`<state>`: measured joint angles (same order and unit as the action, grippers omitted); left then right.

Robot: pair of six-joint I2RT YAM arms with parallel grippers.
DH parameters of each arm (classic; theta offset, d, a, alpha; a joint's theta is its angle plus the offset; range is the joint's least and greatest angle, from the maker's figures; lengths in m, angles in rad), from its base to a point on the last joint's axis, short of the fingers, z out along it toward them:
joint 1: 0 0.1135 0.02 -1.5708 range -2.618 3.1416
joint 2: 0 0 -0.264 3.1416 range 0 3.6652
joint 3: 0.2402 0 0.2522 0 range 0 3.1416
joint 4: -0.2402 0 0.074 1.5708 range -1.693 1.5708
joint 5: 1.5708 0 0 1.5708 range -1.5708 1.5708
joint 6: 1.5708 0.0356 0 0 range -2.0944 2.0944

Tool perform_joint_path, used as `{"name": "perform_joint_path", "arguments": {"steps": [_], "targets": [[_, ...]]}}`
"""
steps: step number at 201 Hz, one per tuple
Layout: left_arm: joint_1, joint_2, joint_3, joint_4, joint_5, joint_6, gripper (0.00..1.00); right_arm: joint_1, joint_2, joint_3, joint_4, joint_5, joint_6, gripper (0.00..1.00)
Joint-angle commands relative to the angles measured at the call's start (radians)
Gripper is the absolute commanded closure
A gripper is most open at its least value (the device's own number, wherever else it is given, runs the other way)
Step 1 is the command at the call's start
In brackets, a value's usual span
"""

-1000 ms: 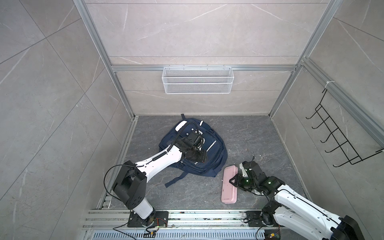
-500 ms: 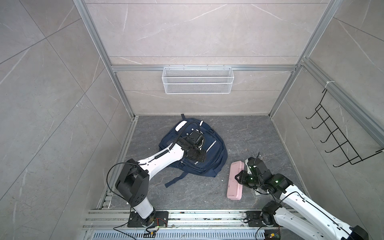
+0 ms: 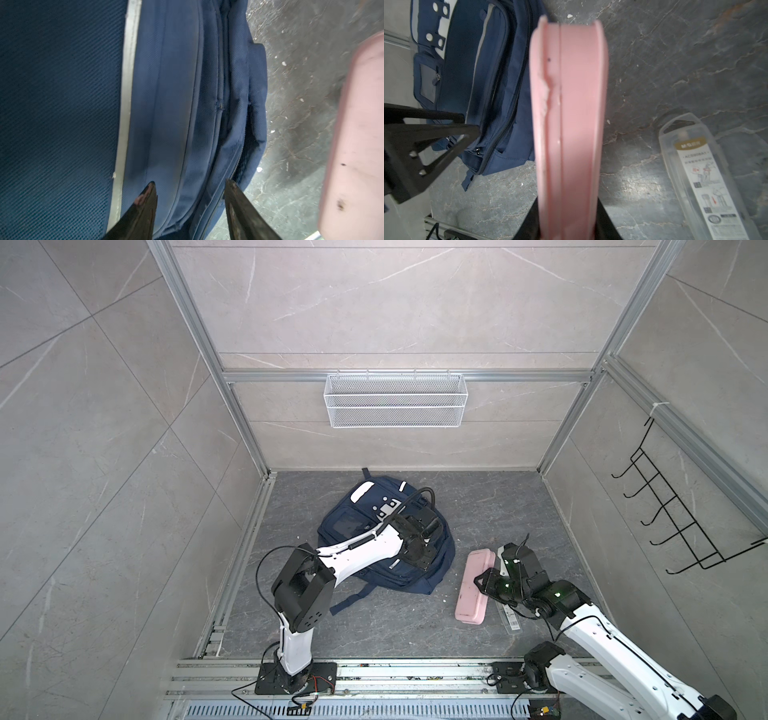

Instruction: Pack the student bag

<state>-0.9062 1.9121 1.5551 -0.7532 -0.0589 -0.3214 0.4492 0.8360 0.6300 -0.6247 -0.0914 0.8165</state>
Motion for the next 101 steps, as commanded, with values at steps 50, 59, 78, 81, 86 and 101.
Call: {"name": "perform_joint_path", "arguments": {"steps": [50,59,78,81,86,101], "targets": [[-0.039,0.139,0.155,-0.174,-0.275,0.065,0.49,-0.021,0.030,-0.001,0.132,-0.080,0.014,1.00],[-0.040,0.152,0.167,-0.186,-0.290,0.065,0.50,-0.022,0.036,0.005,0.131,-0.081,0.011,1.00],[-0.039,0.161,0.175,-0.189,-0.304,0.075,0.50,-0.024,0.038,0.008,0.131,-0.080,0.008,1.00],[-0.040,0.162,0.175,-0.189,-0.307,0.075,0.51,-0.024,0.037,0.008,0.130,-0.081,0.009,1.00],[-0.040,0.163,0.177,-0.189,-0.310,0.079,0.51,-0.023,0.036,0.008,0.131,-0.080,0.010,1.00],[-0.039,0.166,0.181,-0.189,-0.321,0.085,0.52,-0.026,0.035,0.009,0.130,-0.082,0.010,1.00]]}}
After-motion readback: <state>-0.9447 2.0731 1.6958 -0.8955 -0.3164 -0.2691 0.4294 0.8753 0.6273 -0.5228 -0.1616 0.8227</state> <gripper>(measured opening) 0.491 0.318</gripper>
